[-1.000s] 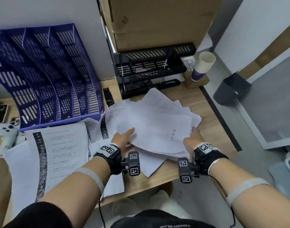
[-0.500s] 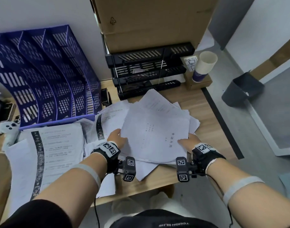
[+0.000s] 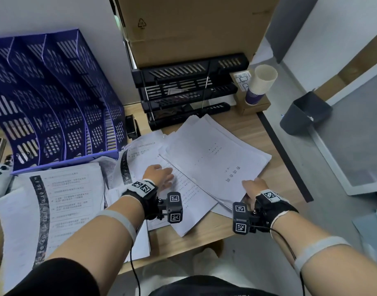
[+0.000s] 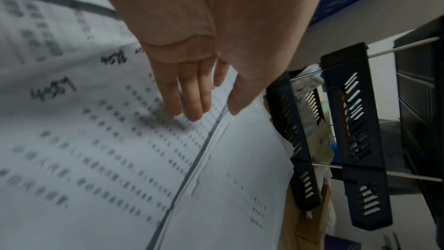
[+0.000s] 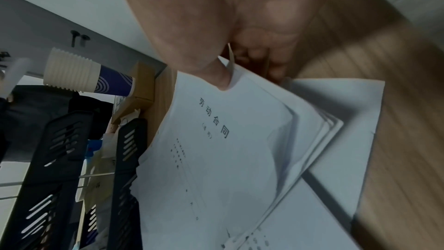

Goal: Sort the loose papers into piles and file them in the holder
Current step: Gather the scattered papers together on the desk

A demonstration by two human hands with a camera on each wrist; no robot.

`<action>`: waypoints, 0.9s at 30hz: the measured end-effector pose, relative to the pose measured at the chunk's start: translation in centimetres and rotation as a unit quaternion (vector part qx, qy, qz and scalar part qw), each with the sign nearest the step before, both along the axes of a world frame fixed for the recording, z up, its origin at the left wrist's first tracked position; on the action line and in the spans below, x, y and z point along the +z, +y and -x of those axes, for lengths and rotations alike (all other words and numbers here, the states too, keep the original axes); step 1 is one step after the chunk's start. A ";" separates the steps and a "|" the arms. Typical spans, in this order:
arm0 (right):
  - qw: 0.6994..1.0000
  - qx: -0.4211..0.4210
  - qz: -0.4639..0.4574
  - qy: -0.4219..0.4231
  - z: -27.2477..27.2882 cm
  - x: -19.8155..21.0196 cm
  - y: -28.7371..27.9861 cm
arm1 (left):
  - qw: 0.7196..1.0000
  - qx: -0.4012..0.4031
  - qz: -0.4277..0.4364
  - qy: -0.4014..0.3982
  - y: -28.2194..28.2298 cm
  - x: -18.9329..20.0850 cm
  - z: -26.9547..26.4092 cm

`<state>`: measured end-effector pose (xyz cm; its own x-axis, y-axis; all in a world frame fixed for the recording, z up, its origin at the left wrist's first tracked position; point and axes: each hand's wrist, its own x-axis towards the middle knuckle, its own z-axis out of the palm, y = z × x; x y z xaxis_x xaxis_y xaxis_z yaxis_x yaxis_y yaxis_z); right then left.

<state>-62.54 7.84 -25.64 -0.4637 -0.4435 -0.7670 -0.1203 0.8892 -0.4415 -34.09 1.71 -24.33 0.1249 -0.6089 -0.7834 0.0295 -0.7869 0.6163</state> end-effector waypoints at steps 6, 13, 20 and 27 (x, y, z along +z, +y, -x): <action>0.999 -0.034 0.024 -0.015 -1.6 0.4 0.1 | 0.994 -0.036 -0.020 0.102 0.9 -0.3 1.7; 0.972 -0.102 0.084 -0.193 -3.9 1.7 1.9 | 0.994 -0.027 -0.025 0.100 0.9 -0.7 2.4; 0.987 0.032 0.046 -0.150 -4.9 1.5 1.5 | 0.981 -0.113 -0.016 -0.155 1.5 -0.1 -2.0; 0.953 0.276 0.097 0.081 -6.3 1.0 -3.5 | 0.913 -0.214 -0.074 -0.340 2.6 -0.2 -5.3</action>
